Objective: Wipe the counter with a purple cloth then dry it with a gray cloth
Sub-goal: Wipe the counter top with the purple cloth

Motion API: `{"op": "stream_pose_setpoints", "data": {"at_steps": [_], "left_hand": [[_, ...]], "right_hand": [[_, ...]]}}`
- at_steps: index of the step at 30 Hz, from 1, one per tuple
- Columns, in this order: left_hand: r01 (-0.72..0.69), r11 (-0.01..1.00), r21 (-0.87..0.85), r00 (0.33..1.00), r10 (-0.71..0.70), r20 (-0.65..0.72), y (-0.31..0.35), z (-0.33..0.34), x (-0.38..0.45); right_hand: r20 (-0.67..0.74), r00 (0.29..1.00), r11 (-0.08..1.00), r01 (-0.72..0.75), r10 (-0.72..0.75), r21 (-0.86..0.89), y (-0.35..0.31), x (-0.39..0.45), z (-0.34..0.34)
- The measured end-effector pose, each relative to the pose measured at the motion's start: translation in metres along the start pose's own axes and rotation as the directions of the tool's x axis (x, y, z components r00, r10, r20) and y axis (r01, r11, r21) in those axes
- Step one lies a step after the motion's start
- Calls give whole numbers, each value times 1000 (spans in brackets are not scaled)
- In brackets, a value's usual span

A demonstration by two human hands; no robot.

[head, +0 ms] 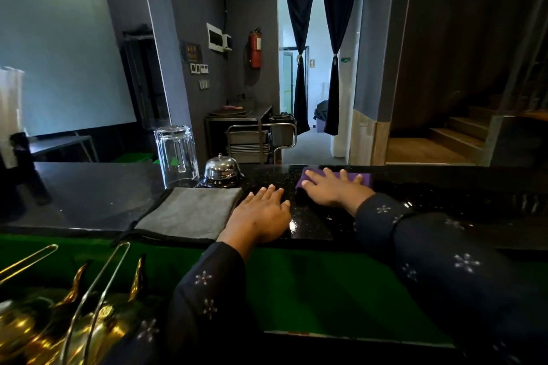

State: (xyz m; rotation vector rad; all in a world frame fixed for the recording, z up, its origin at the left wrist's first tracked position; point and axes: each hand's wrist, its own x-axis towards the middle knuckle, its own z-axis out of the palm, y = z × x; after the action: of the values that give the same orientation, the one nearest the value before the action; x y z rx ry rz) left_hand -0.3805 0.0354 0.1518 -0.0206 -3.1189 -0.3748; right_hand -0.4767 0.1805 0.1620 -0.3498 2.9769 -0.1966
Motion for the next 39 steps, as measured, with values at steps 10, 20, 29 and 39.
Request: {"op": "stream_pose_setpoints", "data": {"at_steps": [10, 20, 29, 39], "left_hand": [[10, 995, -103, 998, -17, -67, -1, 7, -2], [38, 999, 39, 999, -37, -23, -2, 6, 7], [42, 999, 12, 999, -41, -24, -3, 10, 9], [-1, 999, 49, 1000, 1, 0, -3, 4, 4]], "right_hand": [[47, 993, 994, 105, -104, -14, 40, 10, -9], [84, 972, 972, 226, -220, -69, -19, 83, -9], [-16, 993, 993, -114, 115, 12, 87, 83, -10], [69, 940, 934, 340, -334, -106, 45, -68, 11]]}}
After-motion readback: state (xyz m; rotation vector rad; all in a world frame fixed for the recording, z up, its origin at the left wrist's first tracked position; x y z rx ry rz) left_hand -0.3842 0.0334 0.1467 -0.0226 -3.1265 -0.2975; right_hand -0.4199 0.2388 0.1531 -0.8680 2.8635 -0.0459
